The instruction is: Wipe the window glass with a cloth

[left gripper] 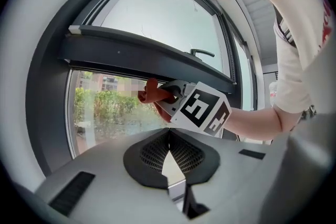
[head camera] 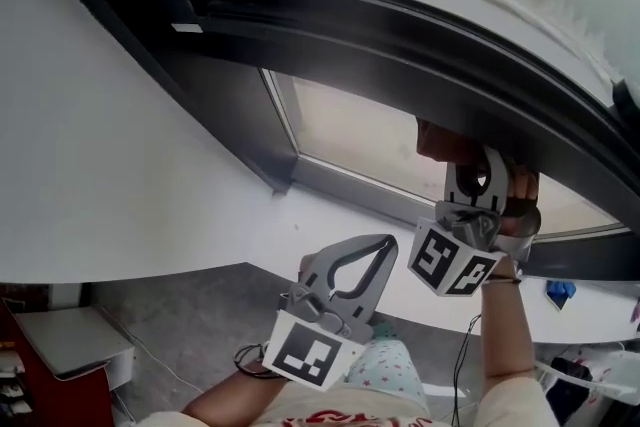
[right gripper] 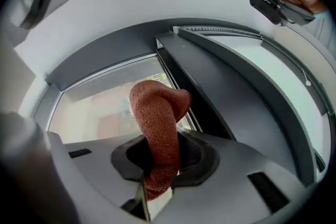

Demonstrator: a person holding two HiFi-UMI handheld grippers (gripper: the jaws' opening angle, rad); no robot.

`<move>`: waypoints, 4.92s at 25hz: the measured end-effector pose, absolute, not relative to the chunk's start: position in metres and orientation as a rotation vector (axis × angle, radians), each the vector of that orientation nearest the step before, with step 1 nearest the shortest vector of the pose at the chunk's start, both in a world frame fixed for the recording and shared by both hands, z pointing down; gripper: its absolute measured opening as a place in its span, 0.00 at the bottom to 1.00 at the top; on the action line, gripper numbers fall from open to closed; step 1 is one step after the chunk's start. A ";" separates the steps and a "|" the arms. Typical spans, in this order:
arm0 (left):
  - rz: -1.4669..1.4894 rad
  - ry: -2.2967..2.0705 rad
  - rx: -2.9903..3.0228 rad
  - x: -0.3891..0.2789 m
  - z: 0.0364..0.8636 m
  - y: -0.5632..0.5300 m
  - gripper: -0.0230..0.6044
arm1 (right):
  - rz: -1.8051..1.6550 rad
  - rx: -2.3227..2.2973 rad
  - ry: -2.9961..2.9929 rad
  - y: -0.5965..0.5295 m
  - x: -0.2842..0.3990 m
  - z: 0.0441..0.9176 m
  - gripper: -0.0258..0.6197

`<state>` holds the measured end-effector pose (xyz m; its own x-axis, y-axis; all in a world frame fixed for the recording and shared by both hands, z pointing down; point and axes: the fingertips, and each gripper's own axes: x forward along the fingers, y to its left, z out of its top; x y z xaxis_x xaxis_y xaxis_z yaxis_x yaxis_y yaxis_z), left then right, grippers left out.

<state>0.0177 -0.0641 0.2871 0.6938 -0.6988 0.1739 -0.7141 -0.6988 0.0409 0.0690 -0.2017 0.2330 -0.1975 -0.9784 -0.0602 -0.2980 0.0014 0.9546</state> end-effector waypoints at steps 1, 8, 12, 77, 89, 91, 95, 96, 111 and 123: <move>0.219 -1.171 2.793 0.016 0.288 -0.064 0.07 | -1.241 1.344 -1.566 -0.203 0.065 0.232 0.18; 0.204 -1.160 2.764 0.006 0.301 -0.067 0.07 | -1.278 1.359 -1.551 -0.211 0.052 0.244 0.17; 0.201 -1.151 2.766 0.004 0.303 -0.068 0.07 | -1.243 1.322 -1.578 -0.211 0.044 0.267 0.17; 0.399 -1.243 2.547 -0.061 0.379 -0.081 0.07 | -0.722 0.876 -1.611 -0.217 0.037 0.669 0.18; 0.408 -1.262 2.509 -0.072 0.393 -0.073 0.07 | -0.608 0.813 -1.575 -0.218 0.034 0.724 0.18; 0.409 -1.273 2.501 -0.075 0.393 -0.072 0.07 | -0.589 0.798 -1.561 -0.218 0.035 0.733 0.18; 0.405 -1.300 2.483 -0.079 0.393 -0.070 0.07 | -0.564 0.778 -1.543 -0.219 0.039 0.743 0.18; 0.400 -1.307 2.483 -0.080 0.393 -0.070 0.07 | -0.557 0.776 -1.535 -0.220 0.041 0.743 0.18; 0.130 -1.450 2.551 -0.098 0.316 -0.065 0.07 | -1.037 1.263 -1.769 -0.212 -0.026 0.282 0.18; 0.167 -1.439 2.577 -0.083 0.308 -0.056 0.07 | -1.203 1.395 -1.701 -0.235 -0.048 0.238 0.18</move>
<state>-0.0832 -0.0556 0.3082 0.5239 -0.8309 0.1873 -0.8517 -0.5132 0.1059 -0.0482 -0.2348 0.2379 -0.2467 -0.9658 -0.0798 -0.3969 0.0255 0.9175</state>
